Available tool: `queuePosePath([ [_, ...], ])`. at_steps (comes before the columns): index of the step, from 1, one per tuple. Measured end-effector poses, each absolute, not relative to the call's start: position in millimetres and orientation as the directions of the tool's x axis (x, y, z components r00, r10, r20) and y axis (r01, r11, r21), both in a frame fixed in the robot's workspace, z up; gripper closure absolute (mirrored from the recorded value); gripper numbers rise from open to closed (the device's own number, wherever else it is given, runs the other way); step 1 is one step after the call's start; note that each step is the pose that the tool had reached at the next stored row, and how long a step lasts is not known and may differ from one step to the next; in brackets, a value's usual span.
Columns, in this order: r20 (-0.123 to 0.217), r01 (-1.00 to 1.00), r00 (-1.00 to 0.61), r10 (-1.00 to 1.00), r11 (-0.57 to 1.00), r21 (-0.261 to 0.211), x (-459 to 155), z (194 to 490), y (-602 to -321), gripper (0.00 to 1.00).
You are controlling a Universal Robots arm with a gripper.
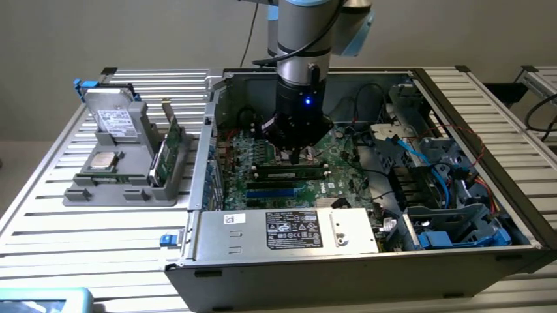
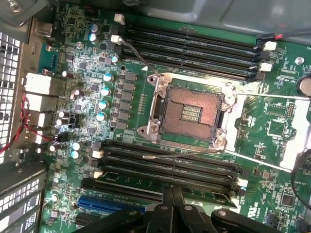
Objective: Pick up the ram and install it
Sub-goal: 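Press down the ram until it locks into place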
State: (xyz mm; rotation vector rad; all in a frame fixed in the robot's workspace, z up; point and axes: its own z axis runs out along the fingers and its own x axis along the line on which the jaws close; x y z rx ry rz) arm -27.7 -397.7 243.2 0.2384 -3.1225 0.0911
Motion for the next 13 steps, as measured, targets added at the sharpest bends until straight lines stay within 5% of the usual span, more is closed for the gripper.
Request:
queuePosePath([
  [13, 0.009, -0.055, -0.998, -0.055, 0.996, -0.066, -27.7, 243.2, -397.7, 0.89],
])
